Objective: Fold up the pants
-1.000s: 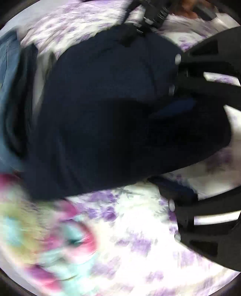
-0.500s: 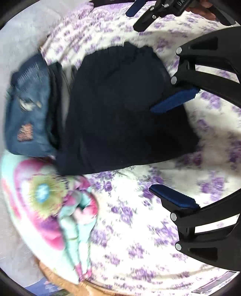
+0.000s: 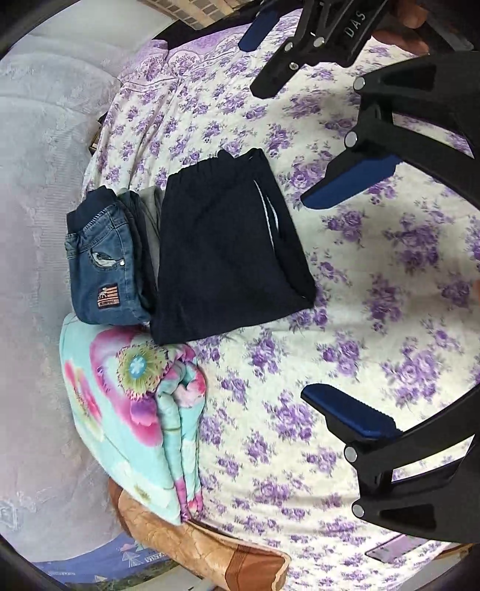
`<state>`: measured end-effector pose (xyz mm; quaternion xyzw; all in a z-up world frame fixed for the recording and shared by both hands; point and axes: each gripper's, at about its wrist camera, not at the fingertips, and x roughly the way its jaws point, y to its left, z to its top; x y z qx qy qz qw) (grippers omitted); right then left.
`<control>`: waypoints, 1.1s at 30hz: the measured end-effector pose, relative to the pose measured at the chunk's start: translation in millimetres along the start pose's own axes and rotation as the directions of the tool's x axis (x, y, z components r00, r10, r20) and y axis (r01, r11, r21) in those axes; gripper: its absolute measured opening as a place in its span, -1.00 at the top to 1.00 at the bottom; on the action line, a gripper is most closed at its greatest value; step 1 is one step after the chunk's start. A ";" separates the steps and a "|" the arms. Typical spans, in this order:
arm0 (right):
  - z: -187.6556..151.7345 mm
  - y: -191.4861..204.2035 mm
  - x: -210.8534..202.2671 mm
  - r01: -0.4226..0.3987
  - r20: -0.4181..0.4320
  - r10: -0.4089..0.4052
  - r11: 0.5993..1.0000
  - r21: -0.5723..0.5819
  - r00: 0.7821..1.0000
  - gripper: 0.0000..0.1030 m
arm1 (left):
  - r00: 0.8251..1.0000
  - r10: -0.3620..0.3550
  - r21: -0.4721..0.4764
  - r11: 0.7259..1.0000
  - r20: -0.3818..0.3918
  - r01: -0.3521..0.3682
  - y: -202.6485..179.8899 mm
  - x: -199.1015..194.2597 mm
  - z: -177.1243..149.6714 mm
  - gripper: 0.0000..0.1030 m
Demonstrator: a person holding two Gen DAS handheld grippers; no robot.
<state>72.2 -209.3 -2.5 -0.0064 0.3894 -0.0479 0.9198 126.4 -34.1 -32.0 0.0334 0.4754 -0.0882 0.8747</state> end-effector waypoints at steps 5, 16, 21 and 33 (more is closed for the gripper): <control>-10.7 6.2 -17.4 0.000 0.007 0.000 1.000 0.006 1.000 -0.93 | 1.000 0.000 -0.015 1.000 0.011 0.000 2.5 -23.3 -9.6 -0.81; -26.7 15.4 -31.5 0.001 0.000 -0.001 1.000 0.021 1.000 -0.93 | 1.000 -0.014 -0.019 1.000 0.000 0.014 5.2 -41.7 -27.2 -0.82; -31.3 16.5 -32.3 0.001 -0.008 -0.001 1.000 0.026 1.000 -0.93 | 1.000 -0.007 -0.026 1.000 0.008 0.007 6.8 -47.1 -27.6 -0.82; -30.1 22.2 -34.0 0.005 -0.008 -0.005 1.000 0.005 1.000 -0.93 | 1.000 0.009 -0.034 0.999 0.021 -0.009 9.4 -51.3 -28.8 -0.83</control>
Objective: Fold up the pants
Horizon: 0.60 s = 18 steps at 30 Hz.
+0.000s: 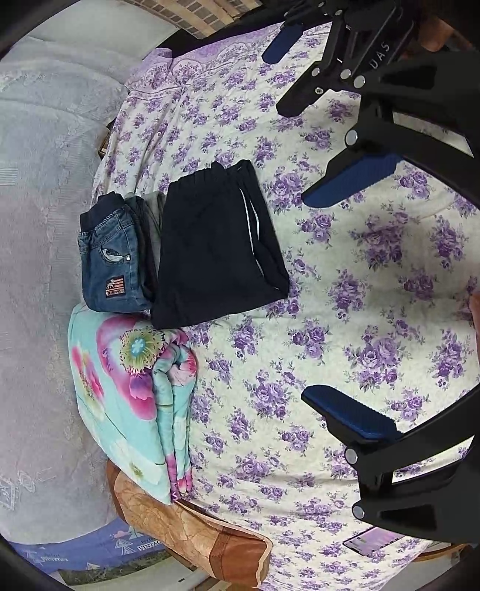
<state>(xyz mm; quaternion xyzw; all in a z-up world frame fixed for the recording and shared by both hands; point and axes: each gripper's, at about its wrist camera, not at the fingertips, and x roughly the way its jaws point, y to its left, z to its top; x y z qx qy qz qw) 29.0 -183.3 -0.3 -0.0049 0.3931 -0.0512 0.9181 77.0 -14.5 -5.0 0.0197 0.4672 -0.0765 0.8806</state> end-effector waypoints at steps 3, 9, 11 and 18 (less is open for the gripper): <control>1.0 1.5 -0.5 -0.002 0.001 0.002 1.000 -0.005 1.000 -0.93 | 1.000 -0.003 -0.003 1.000 -0.003 0.003 0.6 0.5 0.0 -0.83; 2.5 2.6 -1.3 0.001 0.004 -0.001 1.000 -0.011 1.000 -0.93 | 1.000 -0.019 -0.018 1.000 -0.014 0.019 1.0 2.0 2.3 -0.84; 2.9 2.3 -1.0 0.001 0.002 0.000 1.000 -0.012 1.000 -0.93 | 1.000 -0.022 -0.021 1.000 -0.015 0.022 0.3 2.2 2.5 -0.85; 3.7 3.8 -0.3 0.006 0.000 -0.006 1.000 -0.008 1.000 -0.93 | 1.000 -0.018 -0.014 1.000 -0.023 0.018 -1.2 6.2 5.4 -0.85</control>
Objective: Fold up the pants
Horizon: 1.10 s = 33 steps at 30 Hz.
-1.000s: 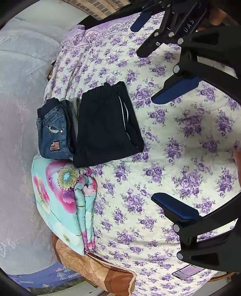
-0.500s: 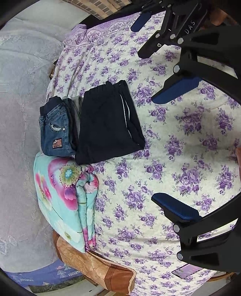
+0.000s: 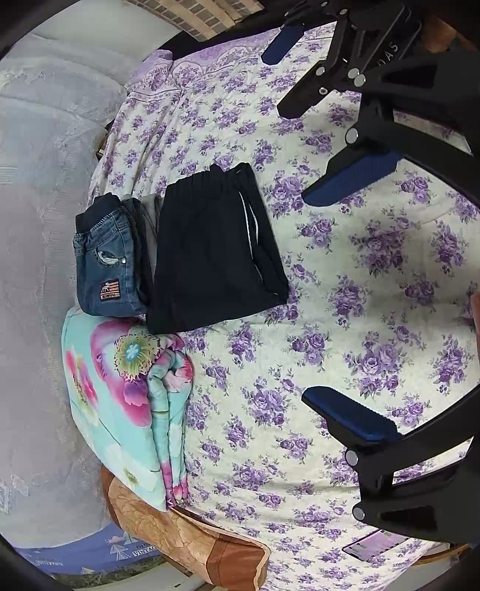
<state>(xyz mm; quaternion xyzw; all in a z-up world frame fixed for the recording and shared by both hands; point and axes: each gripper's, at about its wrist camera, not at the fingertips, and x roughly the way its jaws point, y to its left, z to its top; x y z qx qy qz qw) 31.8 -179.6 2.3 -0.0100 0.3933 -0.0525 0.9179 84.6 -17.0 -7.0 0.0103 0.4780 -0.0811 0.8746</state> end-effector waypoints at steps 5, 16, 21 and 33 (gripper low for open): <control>1.1 0.7 1.7 -0.003 -0.004 0.003 1.000 0.004 1.000 -0.93 | 1.000 0.002 -0.001 1.000 -0.004 -0.002 0.9 2.4 2.4 -0.85; 6.0 3.2 10.0 -0.008 -0.016 0.007 1.000 -0.005 1.000 -0.93 | 1.000 0.010 0.003 1.000 -0.010 -0.010 3.8 7.7 7.2 -0.90; 6.5 3.2 12.0 -0.008 -0.020 0.008 1.000 -0.005 1.000 -0.93 | 1.000 0.007 -0.001 1.000 -0.010 -0.007 5.0 9.0 7.6 -0.90; 1.6 3.9 20.8 -0.011 -0.045 0.010 1.000 -0.007 0.999 -0.93 | 0.999 0.020 -0.017 1.000 -0.027 -0.020 5.8 16.3 2.8 -0.90</control>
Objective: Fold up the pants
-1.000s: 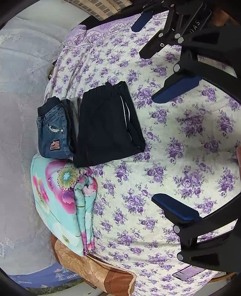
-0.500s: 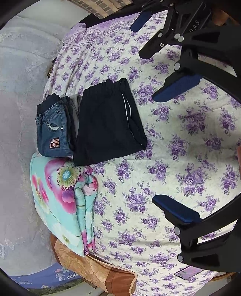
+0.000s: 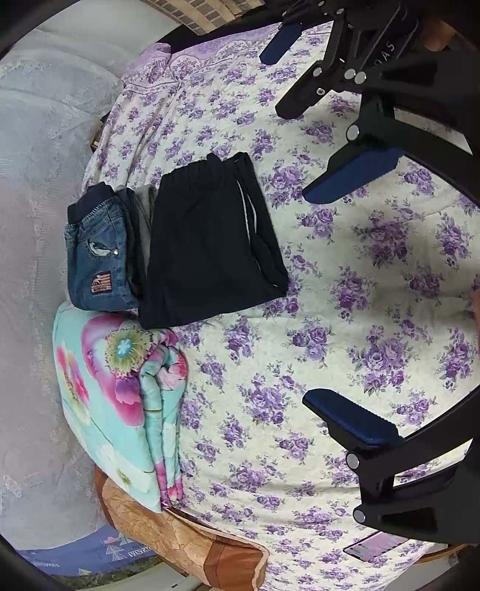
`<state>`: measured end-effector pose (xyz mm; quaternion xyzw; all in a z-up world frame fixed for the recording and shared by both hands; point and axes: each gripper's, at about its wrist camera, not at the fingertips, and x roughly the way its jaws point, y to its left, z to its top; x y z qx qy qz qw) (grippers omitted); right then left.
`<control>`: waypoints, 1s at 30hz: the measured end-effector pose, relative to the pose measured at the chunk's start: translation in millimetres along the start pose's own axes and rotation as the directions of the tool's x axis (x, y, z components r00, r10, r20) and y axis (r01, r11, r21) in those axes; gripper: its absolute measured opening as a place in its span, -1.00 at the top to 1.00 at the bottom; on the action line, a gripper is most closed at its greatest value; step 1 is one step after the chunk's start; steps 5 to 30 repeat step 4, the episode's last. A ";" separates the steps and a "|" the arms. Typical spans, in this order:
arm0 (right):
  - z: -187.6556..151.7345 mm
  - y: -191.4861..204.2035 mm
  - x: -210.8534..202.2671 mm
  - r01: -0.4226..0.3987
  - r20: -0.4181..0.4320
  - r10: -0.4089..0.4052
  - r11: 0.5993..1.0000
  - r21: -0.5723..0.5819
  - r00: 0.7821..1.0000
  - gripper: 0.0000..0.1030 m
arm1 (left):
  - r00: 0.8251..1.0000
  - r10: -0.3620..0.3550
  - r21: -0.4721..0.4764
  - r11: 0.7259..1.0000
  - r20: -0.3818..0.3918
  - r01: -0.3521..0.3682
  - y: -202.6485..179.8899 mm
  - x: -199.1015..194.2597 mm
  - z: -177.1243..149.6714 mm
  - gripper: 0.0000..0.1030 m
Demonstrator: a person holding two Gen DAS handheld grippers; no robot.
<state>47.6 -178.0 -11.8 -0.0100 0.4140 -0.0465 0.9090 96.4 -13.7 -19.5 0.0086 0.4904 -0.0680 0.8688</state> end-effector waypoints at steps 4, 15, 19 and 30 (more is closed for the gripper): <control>-1.4 0.2 2.1 0.000 -0.007 0.000 1.000 -0.001 1.000 -0.93 | 1.000 0.013 -0.012 1.000 -0.010 -0.013 3.0 3.8 -2.6 -0.90; -1.4 0.2 2.1 0.000 -0.007 0.000 1.000 -0.001 1.000 -0.93 | 1.000 0.013 -0.012 1.000 -0.010 -0.013 3.0 3.8 -2.6 -0.90; -1.4 0.2 2.1 0.000 -0.007 0.000 1.000 -0.001 1.000 -0.93 | 1.000 0.013 -0.012 1.000 -0.010 -0.013 3.0 3.8 -2.6 -0.90; -1.4 0.2 2.1 0.000 -0.007 0.000 1.000 -0.001 1.000 -0.93 | 1.000 0.013 -0.012 1.000 -0.010 -0.013 3.0 3.8 -2.6 -0.90</control>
